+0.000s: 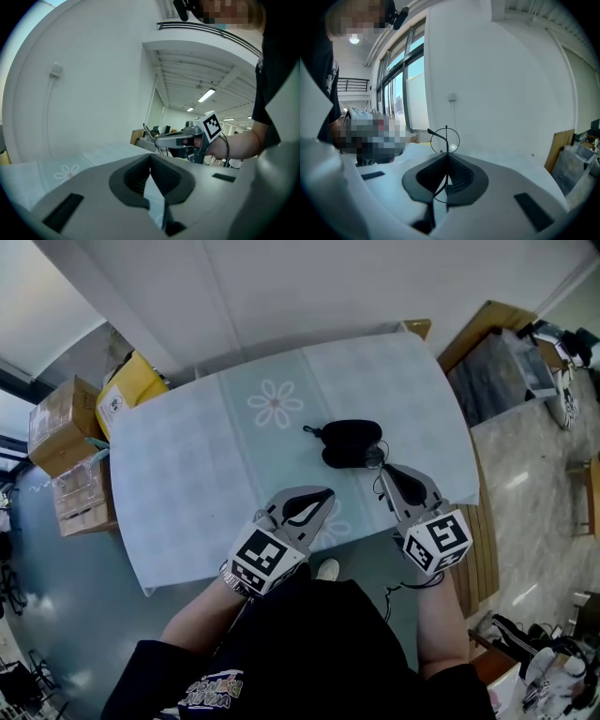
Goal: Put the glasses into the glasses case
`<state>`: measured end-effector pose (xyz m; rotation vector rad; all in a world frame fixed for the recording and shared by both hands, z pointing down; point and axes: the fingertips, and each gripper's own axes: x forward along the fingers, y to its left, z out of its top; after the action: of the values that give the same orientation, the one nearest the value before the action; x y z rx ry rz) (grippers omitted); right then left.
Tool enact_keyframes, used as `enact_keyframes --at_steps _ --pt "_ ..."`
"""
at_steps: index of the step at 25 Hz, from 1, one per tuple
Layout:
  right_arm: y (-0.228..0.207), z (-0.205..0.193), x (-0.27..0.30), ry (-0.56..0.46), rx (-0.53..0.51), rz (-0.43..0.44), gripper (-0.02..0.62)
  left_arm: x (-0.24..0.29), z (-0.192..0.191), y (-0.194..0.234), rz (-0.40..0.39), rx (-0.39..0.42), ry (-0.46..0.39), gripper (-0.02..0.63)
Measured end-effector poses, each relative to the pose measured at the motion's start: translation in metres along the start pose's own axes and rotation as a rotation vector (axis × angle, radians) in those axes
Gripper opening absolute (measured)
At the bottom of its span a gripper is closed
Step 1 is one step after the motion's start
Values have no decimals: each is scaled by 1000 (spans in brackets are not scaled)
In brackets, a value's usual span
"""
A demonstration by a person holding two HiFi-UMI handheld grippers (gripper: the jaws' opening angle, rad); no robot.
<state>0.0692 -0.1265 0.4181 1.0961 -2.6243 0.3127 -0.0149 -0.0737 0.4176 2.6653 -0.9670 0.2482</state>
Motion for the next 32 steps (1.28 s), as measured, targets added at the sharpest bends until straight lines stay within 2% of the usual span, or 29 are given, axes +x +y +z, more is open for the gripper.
enact_keyframes --at_steps 7,15,19,25,32 --pt "-5 -6 27 67 -56 -13 26 4 -5 23 -34 -4 6 28" --pt "-13 -7 41 141 -162 21 26 1 5 23 -35 14 -8 28" --pt "-19 -15 54 197 -226 66 26 0 5 22 -26 24 0 28" --pt "-28 -34 80 282 -320 173 26 6 2 28 54 -16 0 28" --pt "-40 -76 111 437 -509 327 26 10 -9 32 137 -60 23 28"
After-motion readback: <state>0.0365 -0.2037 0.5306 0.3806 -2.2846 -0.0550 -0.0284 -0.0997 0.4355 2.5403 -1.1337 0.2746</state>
